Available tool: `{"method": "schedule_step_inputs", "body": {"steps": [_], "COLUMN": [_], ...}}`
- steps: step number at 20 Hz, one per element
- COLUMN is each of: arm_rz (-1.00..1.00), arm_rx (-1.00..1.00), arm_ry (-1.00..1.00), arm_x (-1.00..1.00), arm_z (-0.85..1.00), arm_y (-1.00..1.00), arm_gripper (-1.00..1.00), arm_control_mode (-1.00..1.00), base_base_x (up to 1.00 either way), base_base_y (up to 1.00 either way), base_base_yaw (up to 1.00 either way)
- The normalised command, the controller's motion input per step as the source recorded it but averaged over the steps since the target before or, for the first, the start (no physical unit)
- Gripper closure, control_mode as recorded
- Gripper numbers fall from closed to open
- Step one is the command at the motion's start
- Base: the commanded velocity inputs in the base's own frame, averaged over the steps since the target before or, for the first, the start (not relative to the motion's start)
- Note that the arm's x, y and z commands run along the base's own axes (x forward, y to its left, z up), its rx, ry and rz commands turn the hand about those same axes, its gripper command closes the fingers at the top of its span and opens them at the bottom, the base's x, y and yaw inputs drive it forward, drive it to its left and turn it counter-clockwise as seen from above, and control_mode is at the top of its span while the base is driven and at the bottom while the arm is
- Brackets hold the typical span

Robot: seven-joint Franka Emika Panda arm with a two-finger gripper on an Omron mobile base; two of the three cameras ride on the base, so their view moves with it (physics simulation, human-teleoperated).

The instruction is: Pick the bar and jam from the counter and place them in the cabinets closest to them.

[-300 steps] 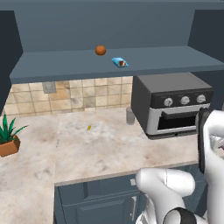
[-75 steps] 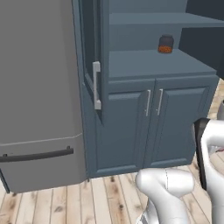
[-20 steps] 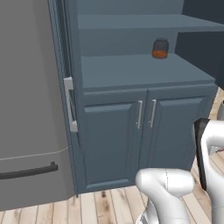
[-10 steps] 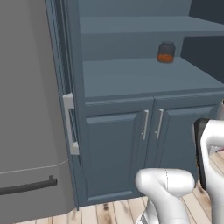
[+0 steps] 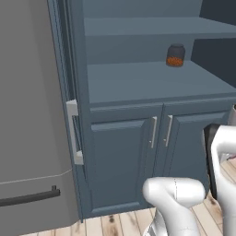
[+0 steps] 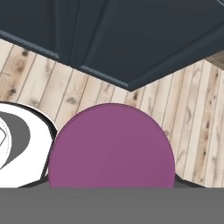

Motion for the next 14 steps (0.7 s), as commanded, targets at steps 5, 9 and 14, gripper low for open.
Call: {"method": "schedule_step_inputs", "body": {"steps": [5,9,14], "arm_rz": [0.00,0.00,0.00], "arm_rx": [0.00,0.00,0.00], "arm_ry": [-0.07,-0.07,-0.04], "arm_x": [0.00,0.00,0.00], "arm_z": [0.52,0.62,0.64], "arm_y": [0.09,0.08,0.06], "arm_gripper": [1.00,1.00,1.00], "arm_control_mode": [-1.00,-1.00,-1.00], "base_base_x": [0.00,0.00,0.00], "base_base_y": [0.00,0.00,0.00], "base_base_yaw": [0.00,0.00,0.00]}}
